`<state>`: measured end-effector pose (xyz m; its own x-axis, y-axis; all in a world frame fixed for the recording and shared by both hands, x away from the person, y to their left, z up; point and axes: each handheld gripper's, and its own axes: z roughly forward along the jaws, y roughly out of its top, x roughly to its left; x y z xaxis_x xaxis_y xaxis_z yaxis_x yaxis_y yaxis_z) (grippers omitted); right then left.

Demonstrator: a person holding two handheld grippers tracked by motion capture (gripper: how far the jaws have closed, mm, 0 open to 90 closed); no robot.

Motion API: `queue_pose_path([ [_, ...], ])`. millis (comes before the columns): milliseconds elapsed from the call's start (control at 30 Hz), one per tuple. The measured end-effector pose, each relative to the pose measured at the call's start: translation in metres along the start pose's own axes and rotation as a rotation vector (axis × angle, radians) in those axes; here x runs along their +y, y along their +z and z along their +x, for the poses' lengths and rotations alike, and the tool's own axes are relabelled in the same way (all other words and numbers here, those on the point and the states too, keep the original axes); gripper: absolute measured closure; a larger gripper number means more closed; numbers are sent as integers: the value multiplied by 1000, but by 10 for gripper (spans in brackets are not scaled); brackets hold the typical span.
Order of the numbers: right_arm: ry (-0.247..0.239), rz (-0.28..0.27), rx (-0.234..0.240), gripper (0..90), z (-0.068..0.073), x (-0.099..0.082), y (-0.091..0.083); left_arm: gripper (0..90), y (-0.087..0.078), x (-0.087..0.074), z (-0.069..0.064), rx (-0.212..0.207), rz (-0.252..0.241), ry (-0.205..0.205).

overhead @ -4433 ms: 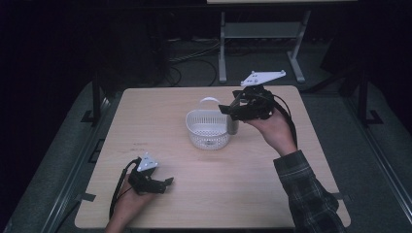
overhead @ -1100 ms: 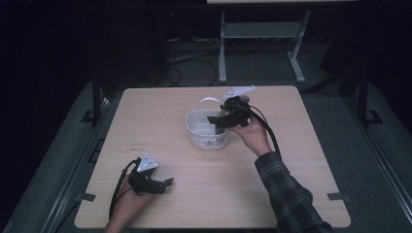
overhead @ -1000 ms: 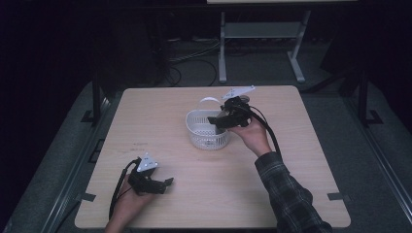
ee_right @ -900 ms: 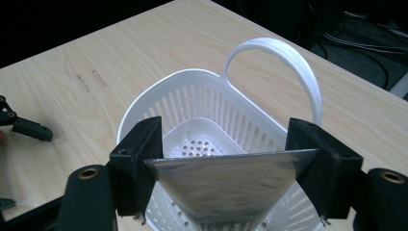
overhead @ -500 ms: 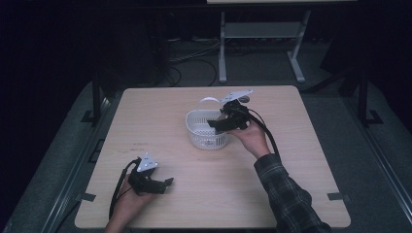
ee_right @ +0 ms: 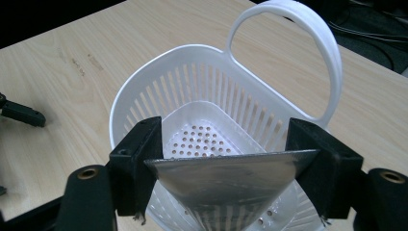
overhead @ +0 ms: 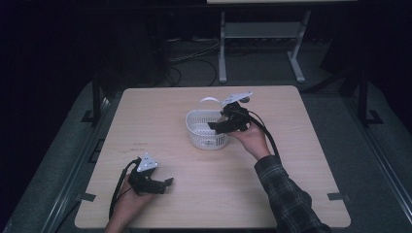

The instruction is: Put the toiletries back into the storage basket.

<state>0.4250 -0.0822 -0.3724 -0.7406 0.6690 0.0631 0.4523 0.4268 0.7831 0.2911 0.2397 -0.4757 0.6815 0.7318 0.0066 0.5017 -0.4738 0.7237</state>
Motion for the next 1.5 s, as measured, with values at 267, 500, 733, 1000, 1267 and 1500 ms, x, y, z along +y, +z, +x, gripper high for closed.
queue_pose_path([
  [267,10,-5,20,249,-1,0,0,122,0,0,0,0,0,0],
  [500,11,1,16,122,0,0,-2,122,0,0,0,0,0,-2],
  [733,20,-9,8,113,-1,1,-13,122,0,0,0,0,-1,-3],
  [1000,27,-25,-4,97,-2,-4,-30,122,0,0,-1,4,-1,-4],
  [1267,46,-61,-13,94,-6,-13,-48,122,-1,0,-1,6,0,-3],
  [1500,55,-72,-21,76,-8,-24,-63,122,-1,0,-1,6,0,-3],
])
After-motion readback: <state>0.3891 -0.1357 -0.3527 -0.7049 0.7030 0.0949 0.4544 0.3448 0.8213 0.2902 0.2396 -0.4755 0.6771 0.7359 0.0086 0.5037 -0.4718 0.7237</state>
